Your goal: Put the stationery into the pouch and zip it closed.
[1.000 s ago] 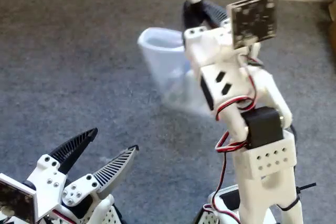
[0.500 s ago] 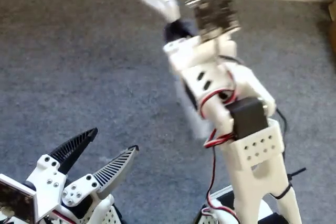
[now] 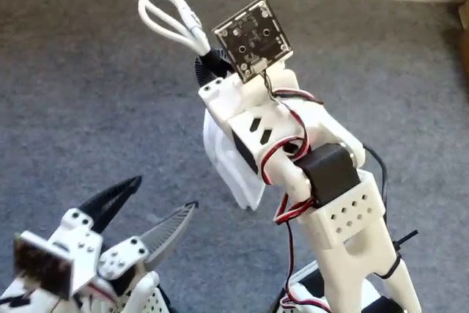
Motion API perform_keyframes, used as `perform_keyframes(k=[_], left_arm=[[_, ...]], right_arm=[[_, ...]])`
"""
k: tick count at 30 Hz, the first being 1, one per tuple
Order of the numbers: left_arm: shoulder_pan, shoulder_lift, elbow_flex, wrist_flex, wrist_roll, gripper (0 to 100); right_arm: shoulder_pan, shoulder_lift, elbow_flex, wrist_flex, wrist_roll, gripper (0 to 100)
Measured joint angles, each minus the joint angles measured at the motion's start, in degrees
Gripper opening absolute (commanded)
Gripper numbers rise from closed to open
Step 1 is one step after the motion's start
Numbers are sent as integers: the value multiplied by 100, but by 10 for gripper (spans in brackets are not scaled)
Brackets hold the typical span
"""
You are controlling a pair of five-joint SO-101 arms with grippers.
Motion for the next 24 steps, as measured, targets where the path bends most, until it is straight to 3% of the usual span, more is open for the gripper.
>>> perform_keyframes(k=[14, 24], left_arm=[[0, 0, 1732, -2277, 176, 287], [70, 9, 2505, -3138, 211, 241]], right_arm=[[-229, 0, -229, 53, 26, 5], [-246, 0, -229, 53, 26, 5]])
